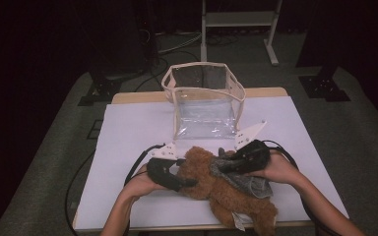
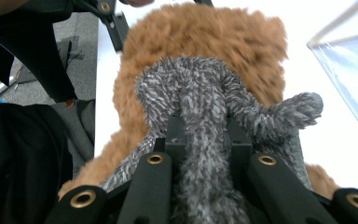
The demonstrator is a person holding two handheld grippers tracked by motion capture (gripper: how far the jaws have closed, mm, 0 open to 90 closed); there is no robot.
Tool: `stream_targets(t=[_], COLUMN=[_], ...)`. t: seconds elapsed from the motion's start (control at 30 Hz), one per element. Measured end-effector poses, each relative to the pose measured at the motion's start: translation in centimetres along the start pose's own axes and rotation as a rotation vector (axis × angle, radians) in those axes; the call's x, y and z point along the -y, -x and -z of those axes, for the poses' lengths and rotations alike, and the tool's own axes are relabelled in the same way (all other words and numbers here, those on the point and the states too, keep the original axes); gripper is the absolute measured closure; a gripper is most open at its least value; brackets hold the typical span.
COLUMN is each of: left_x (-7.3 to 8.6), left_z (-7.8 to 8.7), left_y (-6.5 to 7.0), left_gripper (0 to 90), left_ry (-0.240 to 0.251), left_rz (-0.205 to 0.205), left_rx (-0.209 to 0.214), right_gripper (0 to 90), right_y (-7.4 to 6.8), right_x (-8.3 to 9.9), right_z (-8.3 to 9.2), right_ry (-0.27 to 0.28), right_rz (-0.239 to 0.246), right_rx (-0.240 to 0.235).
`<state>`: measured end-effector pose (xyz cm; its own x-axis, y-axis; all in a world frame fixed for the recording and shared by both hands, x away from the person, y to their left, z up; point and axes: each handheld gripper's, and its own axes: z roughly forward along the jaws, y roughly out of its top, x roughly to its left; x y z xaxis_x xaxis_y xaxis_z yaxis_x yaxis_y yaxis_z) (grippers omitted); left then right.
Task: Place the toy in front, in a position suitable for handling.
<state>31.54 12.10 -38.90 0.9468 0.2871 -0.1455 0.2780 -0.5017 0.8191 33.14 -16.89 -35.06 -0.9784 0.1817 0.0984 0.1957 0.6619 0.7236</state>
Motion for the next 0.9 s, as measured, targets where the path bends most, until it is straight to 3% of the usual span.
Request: stream_targets(t=[0.13, 0.27, 0.43, 0.57, 0.9], left_x=[-0.3, 0.0, 1.0, 1.9, 2.4], left_z=[0.1, -0.4, -0.2, 0.1, -1.6], left_y=[0.1, -0.1, -0.5, -0.6, -1.3], left_gripper=[30.9, 30.5, 22.4, 14.7, 8.4], left_ry=[0.021, -0.008, 0.005, -0.023, -0.027], left_rz=[-0.004, 0.009, 0.029, 0.044, 0.092], left_rx=[0.009, 0.000, -0.015, -0.031, 0.037], right_gripper=[76.0, 76.1, 76.2, 76.2, 76.0], right_y=[0.3, 0.2, 0.4, 0.4, 0.7], right_x=[0.9, 0.6, 0.3, 0.8, 0.5], right_z=[0.6, -0.5, -0.9, -0.8, -0.5], right_ry=[0.015, -0.021, -0.053, -0.047, -0.045], right_rz=[-0.036, -0.015, -0.003, -0.010, -0.012], right_rx=[0.000, -0.002, 0.003, 0.004, 0.001])
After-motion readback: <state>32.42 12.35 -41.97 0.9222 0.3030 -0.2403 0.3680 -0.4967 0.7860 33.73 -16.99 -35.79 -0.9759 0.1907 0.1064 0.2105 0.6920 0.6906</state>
